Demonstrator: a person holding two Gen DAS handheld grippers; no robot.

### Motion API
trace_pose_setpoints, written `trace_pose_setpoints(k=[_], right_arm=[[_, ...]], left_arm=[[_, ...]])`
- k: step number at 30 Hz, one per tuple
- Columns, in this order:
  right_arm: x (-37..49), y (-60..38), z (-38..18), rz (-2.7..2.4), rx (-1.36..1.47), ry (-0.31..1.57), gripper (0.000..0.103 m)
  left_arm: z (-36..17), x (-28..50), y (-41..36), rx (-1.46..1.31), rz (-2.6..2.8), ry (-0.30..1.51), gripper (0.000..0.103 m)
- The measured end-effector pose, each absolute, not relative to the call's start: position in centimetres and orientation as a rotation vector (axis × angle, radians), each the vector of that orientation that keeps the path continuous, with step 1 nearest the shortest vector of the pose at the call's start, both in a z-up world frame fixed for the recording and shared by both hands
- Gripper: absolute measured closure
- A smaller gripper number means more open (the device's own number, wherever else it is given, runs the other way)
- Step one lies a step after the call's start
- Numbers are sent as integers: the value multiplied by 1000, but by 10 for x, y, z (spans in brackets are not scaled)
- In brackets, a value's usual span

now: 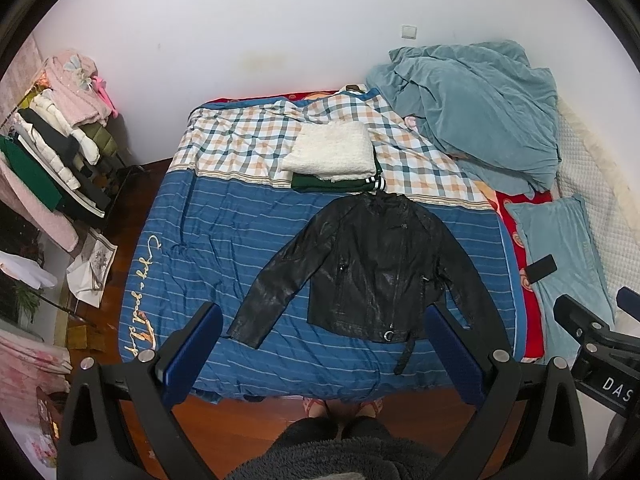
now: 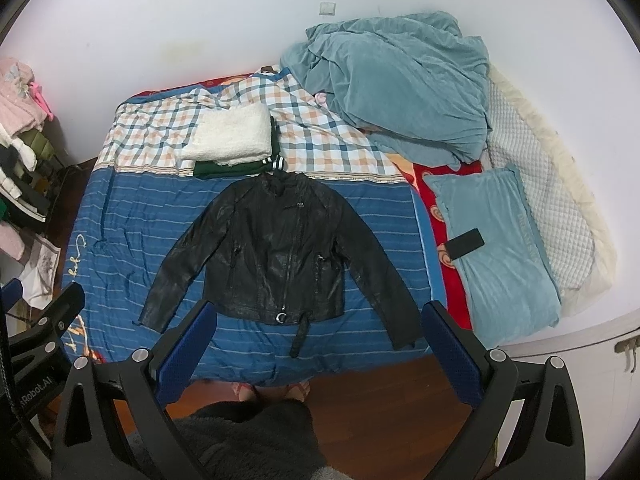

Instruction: Fold large clothes

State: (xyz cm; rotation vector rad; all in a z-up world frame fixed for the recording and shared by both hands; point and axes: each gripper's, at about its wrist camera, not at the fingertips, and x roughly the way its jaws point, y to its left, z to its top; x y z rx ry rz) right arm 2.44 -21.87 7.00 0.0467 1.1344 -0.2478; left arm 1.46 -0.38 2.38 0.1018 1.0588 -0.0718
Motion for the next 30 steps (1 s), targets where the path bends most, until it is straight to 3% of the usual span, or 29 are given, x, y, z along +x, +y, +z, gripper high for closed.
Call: trace_pose_setpoints(k=[7, 13, 15, 17, 24, 30], right_arm=[[29, -222, 39, -229, 173, 1107, 0], [40, -271, -50, -347, 452, 1108, 2], [36, -299, -101, -427, 590, 1096, 26], [31, -325, -148, -505, 704, 1111, 38], [-18, -412, -345, -622, 1173, 1102, 38], [-39, -471, -495, -690, 1511, 941, 38]], left_arm=[[-9, 42, 8, 152, -14, 948, 0], [-82, 87, 16, 205, 17, 965, 0], [-115, 99, 14, 235, 23, 991, 0], [-148, 112, 8, 258, 36, 1033, 0], [-261, 148, -32, 320, 90, 1157, 0], [-350, 181, -70, 396, 147, 1254, 0]])
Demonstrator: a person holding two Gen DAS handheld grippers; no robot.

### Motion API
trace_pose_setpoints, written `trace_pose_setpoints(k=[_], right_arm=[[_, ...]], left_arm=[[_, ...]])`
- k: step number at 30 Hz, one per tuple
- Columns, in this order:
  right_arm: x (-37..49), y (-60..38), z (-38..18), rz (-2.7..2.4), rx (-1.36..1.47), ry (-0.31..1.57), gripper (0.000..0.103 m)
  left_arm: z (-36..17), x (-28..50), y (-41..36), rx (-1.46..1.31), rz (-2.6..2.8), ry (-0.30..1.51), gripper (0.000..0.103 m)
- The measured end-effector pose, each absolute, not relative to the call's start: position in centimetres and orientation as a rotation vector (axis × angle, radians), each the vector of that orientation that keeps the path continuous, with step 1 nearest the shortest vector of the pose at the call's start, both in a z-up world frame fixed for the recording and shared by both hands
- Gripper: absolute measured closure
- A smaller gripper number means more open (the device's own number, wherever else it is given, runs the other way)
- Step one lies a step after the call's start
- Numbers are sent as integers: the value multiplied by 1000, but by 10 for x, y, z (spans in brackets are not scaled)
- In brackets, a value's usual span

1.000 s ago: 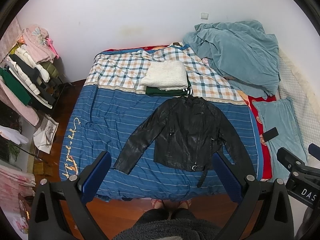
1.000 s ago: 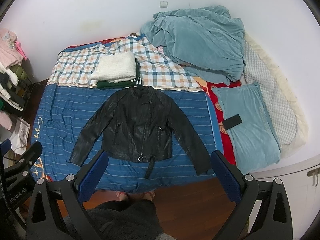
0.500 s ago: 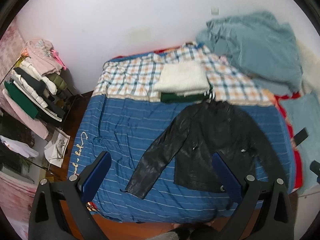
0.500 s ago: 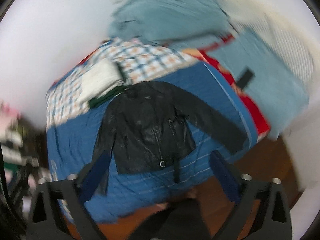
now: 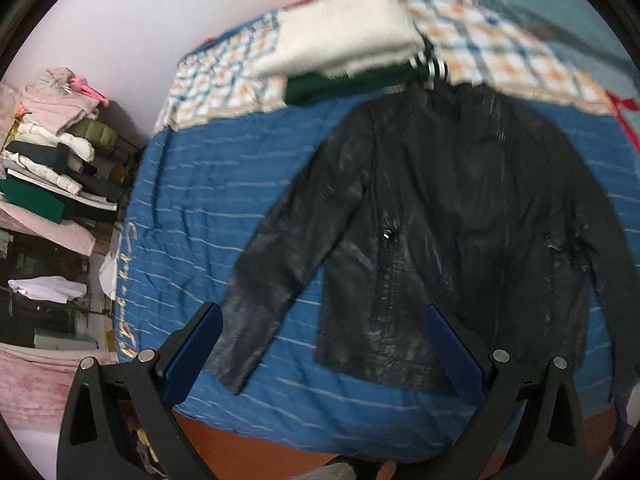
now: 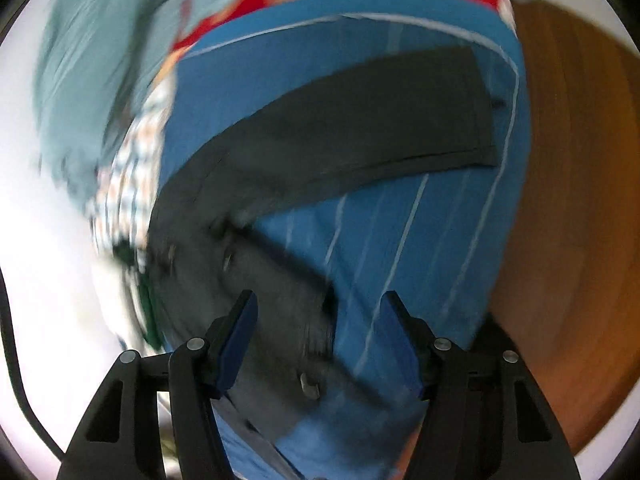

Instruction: Fold large clothes

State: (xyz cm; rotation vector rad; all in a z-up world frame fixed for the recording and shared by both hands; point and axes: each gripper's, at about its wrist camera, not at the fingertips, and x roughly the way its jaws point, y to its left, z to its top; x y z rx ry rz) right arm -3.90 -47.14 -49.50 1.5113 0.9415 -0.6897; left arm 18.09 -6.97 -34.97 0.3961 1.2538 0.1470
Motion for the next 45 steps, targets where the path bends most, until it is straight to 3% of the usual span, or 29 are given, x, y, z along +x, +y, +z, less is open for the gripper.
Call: trace_pose_setpoints(k=[7, 15, 21, 27, 32, 34, 36, 38, 39, 42, 45], right_arm=[[-50, -526, -608, -812, 1704, 791, 38], [-39, -579, -587, -821, 1653, 583, 38], [-29, -559, -616, -767, 1681, 632, 37], [-24, -580, -621, -858, 1662, 445, 24], [-23, -589, -617, -885, 1626, 380, 22], [-27, -589, -614, -880, 1618, 355, 25], [-32, -591, -612, -884, 1603, 347, 43], [-38, -595, -606, -905, 1565, 359, 83], [-43, -598, -601, -905, 1543, 358, 90], [-40, -610, -565, -926, 1413, 393, 98], [-20, -625, -520, -918, 1288, 413, 98]], left_arm=[[-433, 214, -114, 434, 157, 1330, 0], [-476, 235, -160, 421, 129, 1347, 0], [-508, 236, -181, 435, 89, 1379, 0], [-529, 251, -182, 398, 95, 1401, 0], [-536, 259, -185, 374, 93, 1384, 0], [-536, 259, -184, 372, 87, 1372, 0], [-536, 257, -184, 377, 77, 1358, 0], [-534, 255, -183, 384, 69, 1342, 0], [-533, 254, -182, 387, 66, 1336, 0], [-529, 252, -176, 378, 63, 1333, 0], [-522, 254, -163, 341, 76, 1328, 0]])
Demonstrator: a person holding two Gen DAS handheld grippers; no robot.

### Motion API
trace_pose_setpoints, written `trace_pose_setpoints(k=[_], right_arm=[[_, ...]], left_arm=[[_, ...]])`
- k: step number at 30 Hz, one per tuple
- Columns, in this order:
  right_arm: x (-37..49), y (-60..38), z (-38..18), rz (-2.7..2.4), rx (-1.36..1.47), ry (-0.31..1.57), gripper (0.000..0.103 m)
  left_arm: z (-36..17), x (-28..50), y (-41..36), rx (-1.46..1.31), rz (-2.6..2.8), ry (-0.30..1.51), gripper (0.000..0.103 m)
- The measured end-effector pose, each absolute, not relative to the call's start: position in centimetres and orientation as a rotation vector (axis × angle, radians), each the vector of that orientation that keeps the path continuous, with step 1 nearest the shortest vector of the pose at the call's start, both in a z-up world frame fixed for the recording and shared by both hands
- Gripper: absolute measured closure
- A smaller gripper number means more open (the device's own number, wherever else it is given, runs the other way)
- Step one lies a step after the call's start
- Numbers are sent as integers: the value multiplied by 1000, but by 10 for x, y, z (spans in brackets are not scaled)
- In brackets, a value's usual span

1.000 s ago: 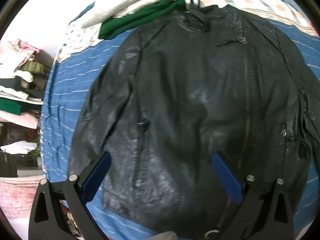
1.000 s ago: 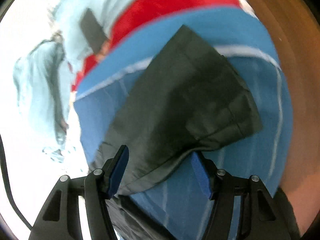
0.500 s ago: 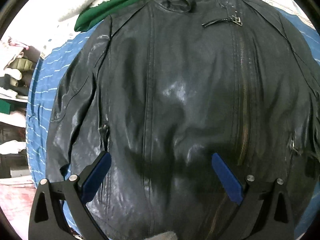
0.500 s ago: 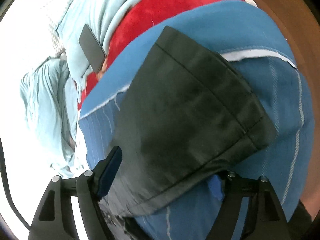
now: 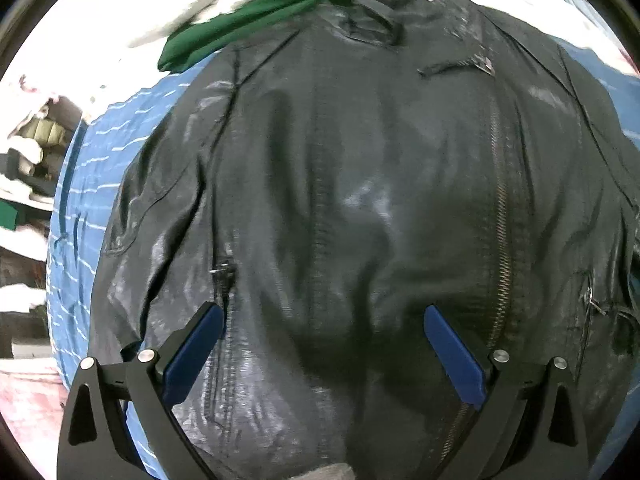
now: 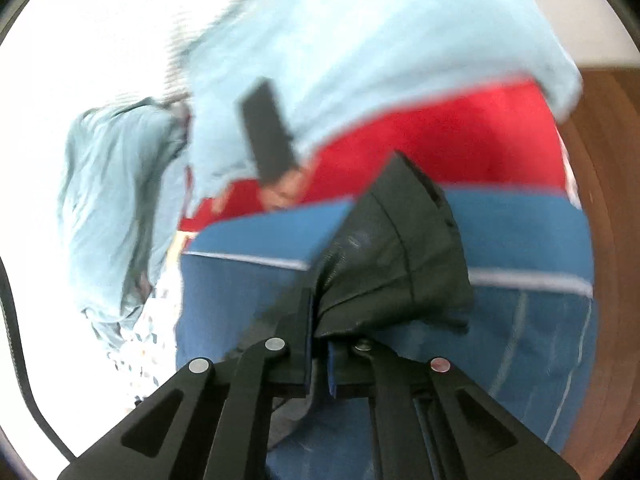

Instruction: Fold large clothes

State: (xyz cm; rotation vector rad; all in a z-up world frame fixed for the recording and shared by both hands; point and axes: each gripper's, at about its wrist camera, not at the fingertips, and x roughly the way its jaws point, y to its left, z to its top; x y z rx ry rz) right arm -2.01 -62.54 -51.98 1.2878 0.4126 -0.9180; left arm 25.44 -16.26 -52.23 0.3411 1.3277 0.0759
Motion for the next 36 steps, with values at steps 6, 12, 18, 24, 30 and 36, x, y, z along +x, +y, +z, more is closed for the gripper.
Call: trace_pose_setpoints(k=[6, 12, 18, 24, 30, 36], right_arm=[[50, -616, -428, -794, 1060, 436, 98], [164, -532, -367, -549, 843, 543, 98], [290, -376, -371, -241, 581, 746, 98], [369, -172, -453, 16, 185, 953, 99], [379, -55, -560, 111, -151, 1283, 83], [333, -71, -518, 239, 122, 1331, 39]], left_arm=[[-510, 263, -121, 260, 130, 1324, 0], [-499, 266, -43, 148, 248, 1336, 0], [-488, 238, 65, -3, 431, 1355, 0], [-496, 176, 166, -225, 620, 1398, 0], [-522, 127, 219, -461, 679, 1447, 0], [-551, 89, 245, -871, 624, 1429, 1]])
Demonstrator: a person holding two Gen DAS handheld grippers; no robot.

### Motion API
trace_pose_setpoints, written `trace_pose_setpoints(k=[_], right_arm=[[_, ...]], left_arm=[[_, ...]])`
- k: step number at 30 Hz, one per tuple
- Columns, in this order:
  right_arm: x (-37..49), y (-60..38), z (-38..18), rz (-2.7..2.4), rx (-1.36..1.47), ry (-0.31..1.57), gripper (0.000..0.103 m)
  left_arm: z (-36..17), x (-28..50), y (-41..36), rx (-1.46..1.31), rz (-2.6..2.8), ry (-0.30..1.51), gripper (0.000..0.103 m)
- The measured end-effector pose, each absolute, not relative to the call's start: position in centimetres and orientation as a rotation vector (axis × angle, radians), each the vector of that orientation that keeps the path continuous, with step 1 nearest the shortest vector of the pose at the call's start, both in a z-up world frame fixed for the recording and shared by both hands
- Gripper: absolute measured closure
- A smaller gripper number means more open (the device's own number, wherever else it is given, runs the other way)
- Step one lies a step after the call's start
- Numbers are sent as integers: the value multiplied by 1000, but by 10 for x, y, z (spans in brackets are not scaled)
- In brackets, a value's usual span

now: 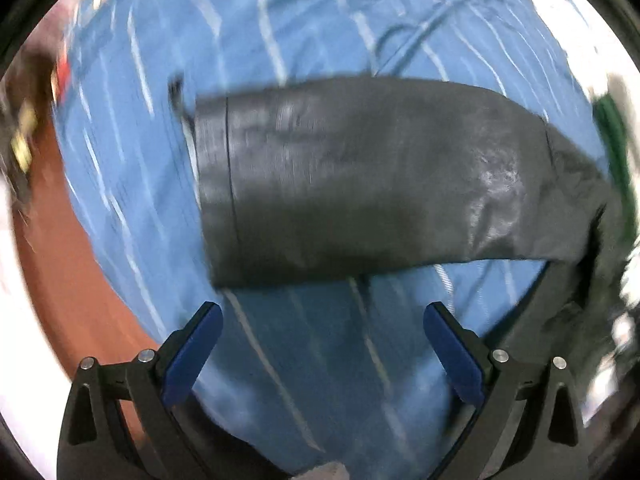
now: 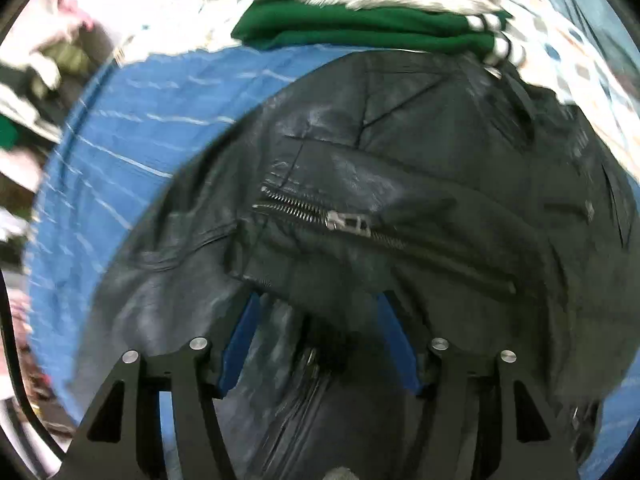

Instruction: Fold large clothes

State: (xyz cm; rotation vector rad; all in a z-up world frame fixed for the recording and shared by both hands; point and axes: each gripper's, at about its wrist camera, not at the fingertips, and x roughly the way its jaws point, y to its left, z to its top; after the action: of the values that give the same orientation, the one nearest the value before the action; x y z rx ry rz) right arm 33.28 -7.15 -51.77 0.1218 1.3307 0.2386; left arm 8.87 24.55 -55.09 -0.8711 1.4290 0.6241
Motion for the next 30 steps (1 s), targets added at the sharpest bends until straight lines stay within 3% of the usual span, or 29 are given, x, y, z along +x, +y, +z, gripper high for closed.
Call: trace_pose_setpoints(k=[3, 7, 9, 11, 12, 13, 14, 25, 30], right_arm=[[310, -91, -506, 217, 216, 1365, 39], [289, -109, -508, 145, 302, 1418, 39], [301, -125, -519, 120, 346, 1440, 39], [314, -131, -523, 111, 407, 1449, 39], [314, -126, -524, 111, 422, 1448, 39], [317, -121, -522, 110, 428, 1446, 39], [316, -118, -521, 109, 425, 1446, 39], [354, -75, -509, 92, 400, 1334, 40], [379, -49, -565, 74, 332, 1519, 41]], left_arm=[[-578, 78, 261, -1127, 605, 1385, 1], [-592, 78, 300, -1244, 677, 1234, 3], [-596, 79, 327, -1272, 750, 1174, 18], [-599, 82, 349, -1247, 813, 1168, 50], [-598, 85, 358, -1217, 832, 1170, 60], [-595, 90, 363, -1179, 842, 1168, 80], [-592, 96, 373, -1125, 836, 1160, 86], [-524, 185, 376, -840, 708, 1073, 93], [-504, 219, 355, -676, 677, 1068, 94]])
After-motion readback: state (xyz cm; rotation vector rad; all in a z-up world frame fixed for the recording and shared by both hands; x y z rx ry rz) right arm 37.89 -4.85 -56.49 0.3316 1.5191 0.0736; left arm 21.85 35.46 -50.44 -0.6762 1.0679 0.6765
